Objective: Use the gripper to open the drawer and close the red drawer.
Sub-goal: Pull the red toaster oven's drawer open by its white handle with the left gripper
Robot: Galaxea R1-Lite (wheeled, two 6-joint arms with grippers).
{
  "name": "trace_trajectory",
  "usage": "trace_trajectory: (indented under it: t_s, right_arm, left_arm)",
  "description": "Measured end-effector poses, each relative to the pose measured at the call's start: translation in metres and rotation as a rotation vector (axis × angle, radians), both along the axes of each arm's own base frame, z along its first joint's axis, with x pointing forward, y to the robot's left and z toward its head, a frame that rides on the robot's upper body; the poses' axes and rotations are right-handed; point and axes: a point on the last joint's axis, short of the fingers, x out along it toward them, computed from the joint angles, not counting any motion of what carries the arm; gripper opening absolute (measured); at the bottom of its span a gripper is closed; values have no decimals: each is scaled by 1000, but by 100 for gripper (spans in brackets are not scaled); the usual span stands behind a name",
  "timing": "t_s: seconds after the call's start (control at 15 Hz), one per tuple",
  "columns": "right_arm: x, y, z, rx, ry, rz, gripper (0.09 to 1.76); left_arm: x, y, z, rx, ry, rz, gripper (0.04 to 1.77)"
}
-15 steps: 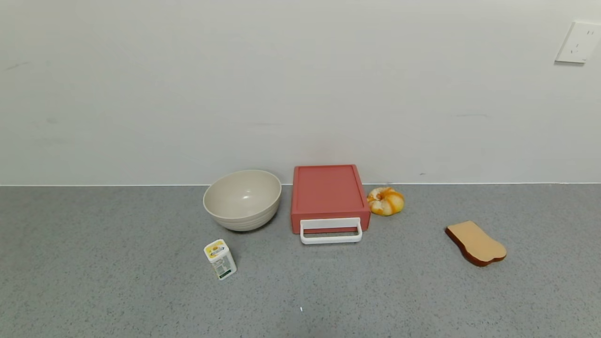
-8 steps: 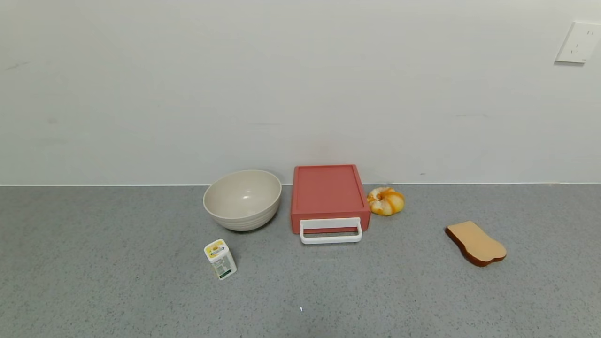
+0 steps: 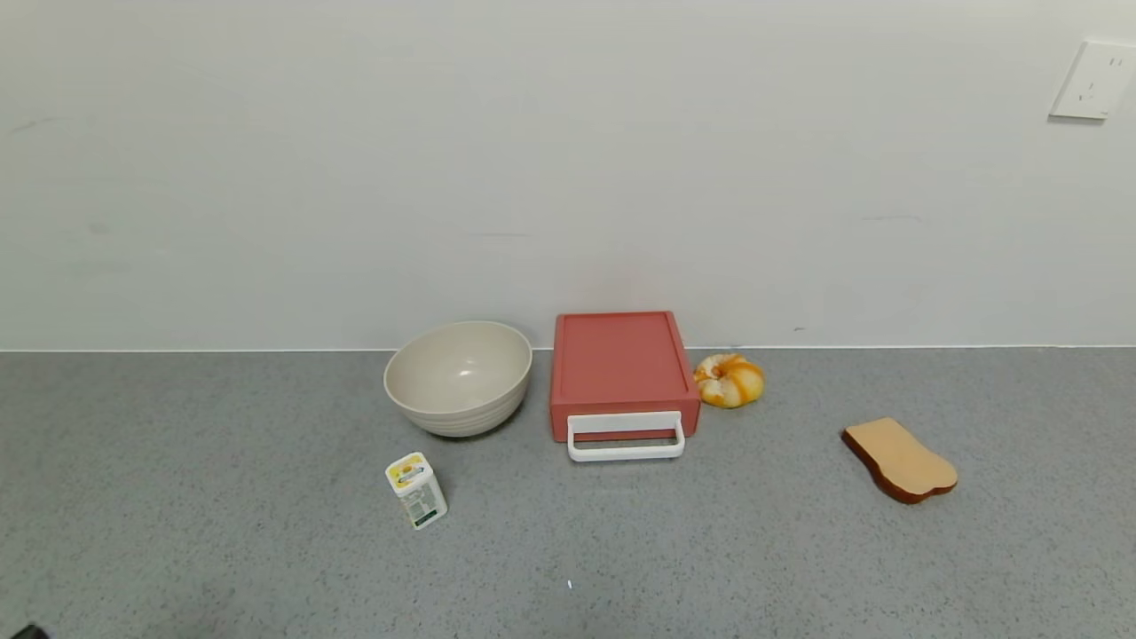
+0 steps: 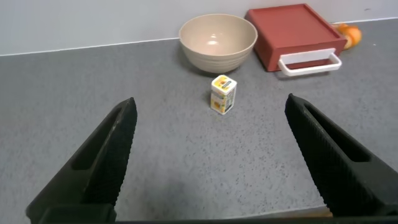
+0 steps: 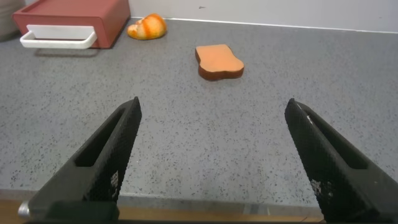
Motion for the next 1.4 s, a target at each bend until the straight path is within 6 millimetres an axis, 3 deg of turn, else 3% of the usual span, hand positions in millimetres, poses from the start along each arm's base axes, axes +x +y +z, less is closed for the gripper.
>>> trace_trajectory:
  t_s: [0.33,0.67,0.87,1.13,1.4]
  right_arm:
    - [0,0,0,0,0,0,170]
    - [0,0,0,0,0,0,170]
    - [0,0,0,0,0,0,171]
    - [0,0,0,0,0,0,171]
    - [0,0,0,-1,0,0,171]
  left_arm:
    - [62,-11,55,24,94,-170,172]
    - [127,-45,82,56,198,-371,172]
    - [168,-72,81,100,278,-442,172]
    - [221,-109,64,174,372,-512,172]
    - [248,-135,42,204,446,-580,172]
